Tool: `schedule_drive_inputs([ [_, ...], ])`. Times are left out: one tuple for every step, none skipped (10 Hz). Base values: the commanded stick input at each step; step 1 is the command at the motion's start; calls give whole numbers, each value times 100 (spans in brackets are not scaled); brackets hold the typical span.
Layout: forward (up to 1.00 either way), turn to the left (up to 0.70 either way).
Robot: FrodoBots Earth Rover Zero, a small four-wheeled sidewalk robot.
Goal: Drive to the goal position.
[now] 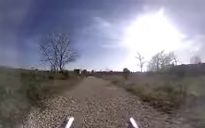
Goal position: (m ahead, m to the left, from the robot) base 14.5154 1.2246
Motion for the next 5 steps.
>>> schedule_drive_inputs([
  [49, 0],
  [49, 0],
  [49, 0],
  [49, 0],
  [49, 0],
])
